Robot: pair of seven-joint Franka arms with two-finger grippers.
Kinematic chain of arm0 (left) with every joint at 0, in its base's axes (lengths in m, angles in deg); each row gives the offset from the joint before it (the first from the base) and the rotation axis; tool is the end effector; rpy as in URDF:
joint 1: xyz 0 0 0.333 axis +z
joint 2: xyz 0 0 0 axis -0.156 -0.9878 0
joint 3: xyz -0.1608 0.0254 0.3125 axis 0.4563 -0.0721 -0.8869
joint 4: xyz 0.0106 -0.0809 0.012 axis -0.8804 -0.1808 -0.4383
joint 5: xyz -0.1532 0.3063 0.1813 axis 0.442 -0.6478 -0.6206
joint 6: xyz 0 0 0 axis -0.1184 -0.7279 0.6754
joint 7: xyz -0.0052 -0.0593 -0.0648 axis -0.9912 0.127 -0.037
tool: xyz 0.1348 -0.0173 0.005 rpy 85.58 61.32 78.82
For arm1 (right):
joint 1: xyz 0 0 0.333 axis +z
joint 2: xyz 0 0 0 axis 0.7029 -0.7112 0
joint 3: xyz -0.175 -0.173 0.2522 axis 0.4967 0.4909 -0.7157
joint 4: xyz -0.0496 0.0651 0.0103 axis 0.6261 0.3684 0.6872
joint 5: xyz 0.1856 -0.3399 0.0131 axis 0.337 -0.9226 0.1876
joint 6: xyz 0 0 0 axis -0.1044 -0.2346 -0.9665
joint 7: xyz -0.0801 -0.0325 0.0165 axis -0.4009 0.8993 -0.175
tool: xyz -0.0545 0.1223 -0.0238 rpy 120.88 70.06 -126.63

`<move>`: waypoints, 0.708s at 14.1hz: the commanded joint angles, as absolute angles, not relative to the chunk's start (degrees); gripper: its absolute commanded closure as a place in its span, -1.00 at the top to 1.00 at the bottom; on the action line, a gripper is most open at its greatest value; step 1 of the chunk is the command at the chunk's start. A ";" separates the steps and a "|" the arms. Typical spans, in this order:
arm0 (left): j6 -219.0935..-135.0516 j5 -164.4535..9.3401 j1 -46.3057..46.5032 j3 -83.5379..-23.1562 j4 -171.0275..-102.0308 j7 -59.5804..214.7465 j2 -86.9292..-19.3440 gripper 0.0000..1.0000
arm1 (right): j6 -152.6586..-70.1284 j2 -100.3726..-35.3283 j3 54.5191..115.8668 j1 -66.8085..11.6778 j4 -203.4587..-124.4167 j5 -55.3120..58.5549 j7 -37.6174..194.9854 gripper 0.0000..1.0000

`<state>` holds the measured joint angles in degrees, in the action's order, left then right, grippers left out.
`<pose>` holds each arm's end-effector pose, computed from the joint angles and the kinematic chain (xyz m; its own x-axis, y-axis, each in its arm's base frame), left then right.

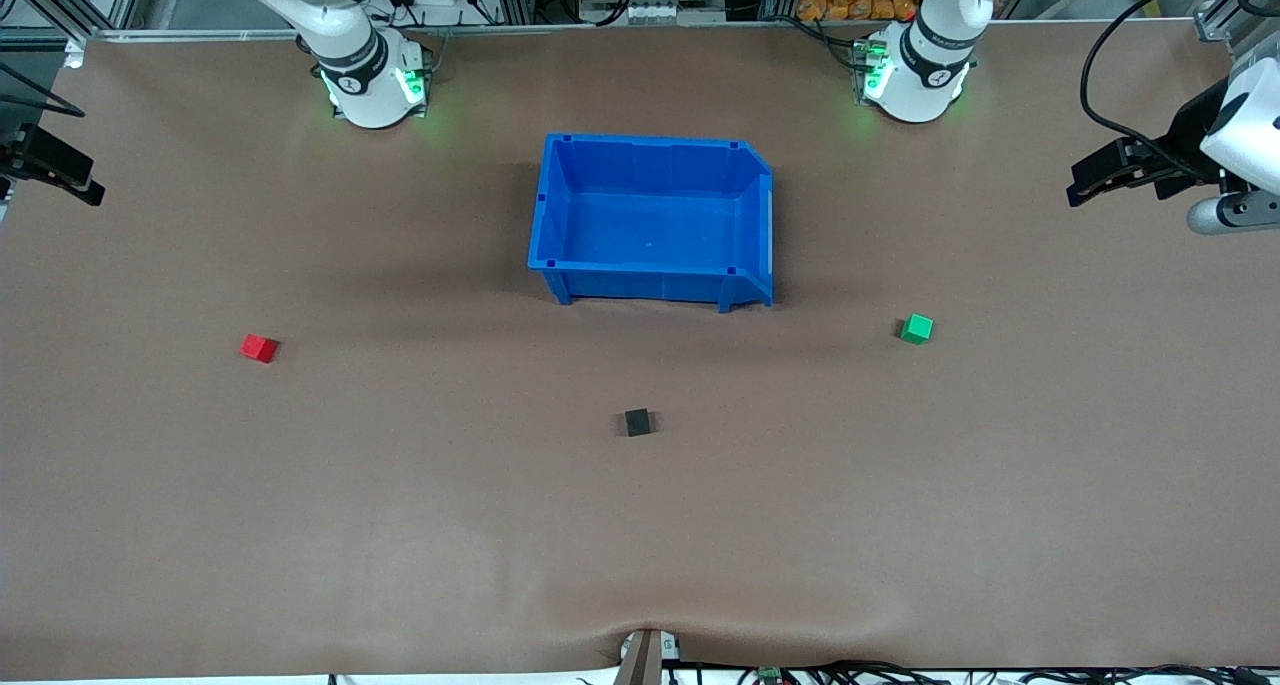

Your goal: Attach green and red cubes to black cube

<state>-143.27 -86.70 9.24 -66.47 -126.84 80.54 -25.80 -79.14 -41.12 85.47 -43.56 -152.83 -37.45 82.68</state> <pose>0.5215 -0.0446 0.6392 0.9930 0.0805 -0.0859 0.0791 -0.9967 -0.0197 0.5143 -0.0488 0.6699 0.9975 -0.0668 -0.0247 -0.0661 -0.9973 0.0310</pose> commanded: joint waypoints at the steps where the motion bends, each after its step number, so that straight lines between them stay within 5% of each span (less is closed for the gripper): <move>1: -142.18 -88.04 9.32 -66.31 -125.94 80.18 -26.02 1.00 | -78.30 -41.66 85.19 -43.96 -151.49 -38.21 81.78 1.00; 10: -140.42 -89.54 8.45 -65.61 -126.29 81.06 -26.81 1.00 | -79.01 -44.38 85.37 -46.16 -151.49 -38.65 81.87 1.00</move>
